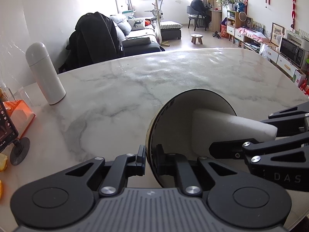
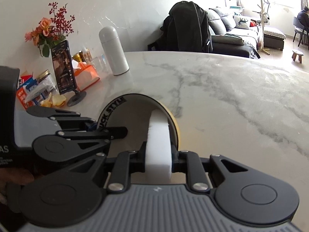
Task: Clean bowl
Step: 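Rotate the bowl with the left gripper while the right gripper scrubs inside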
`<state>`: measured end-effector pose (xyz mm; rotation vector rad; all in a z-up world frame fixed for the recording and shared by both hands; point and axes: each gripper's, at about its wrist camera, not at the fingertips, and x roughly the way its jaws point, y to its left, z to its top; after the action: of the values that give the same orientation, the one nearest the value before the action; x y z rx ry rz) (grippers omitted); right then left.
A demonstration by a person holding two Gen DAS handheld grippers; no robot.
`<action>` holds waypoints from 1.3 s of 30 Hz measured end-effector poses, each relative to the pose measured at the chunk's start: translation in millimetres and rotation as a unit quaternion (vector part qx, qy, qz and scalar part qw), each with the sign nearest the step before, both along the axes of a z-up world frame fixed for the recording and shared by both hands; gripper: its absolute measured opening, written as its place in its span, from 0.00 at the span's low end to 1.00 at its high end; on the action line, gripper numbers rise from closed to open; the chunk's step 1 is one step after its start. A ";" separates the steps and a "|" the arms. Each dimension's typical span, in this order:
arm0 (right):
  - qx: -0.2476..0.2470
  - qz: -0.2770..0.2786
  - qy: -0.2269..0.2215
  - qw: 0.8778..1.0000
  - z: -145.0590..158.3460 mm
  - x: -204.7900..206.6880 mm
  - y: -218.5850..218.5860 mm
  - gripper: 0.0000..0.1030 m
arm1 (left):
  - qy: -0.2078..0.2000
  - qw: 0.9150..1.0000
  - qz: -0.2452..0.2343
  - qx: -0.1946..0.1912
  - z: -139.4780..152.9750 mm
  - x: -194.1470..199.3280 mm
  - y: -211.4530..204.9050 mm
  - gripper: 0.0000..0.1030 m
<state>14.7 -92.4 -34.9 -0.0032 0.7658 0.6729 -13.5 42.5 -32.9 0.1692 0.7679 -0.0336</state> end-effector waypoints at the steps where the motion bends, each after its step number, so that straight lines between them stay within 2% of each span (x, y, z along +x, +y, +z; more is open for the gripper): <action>1: 0.002 0.004 0.006 1.000 -2.3 0.6 1.6 0.20 | 0.001 1.000 0.000 0.000 -0.1 0.0 0.3 0.10; 10: -0.001 0.030 0.025 0.999 -12.8 -2.4 17.6 0.21 | 0.005 1.000 0.000 0.003 -0.6 1.2 0.1 0.11; 20: -0.010 0.005 -0.002 1.000 -0.8 0.6 8.0 0.20 | 0.007 1.000 -0.001 0.010 -0.7 0.5 -1.2 0.12; 32: -0.007 0.025 0.021 0.999 -13.9 -1.3 14.3 0.21 | 0.006 1.000 -0.005 0.018 -1.1 -1.5 -4.2 0.12; 39: -0.004 0.020 0.018 1.000 -11.3 0.1 12.4 0.20 | 0.010 1.000 -0.004 0.022 -2.2 -1.9 -4.8 0.12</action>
<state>14.8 -80.0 -46.3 -0.0142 0.8040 0.7087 -15.4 37.6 -35.1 0.2140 0.7874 -0.0263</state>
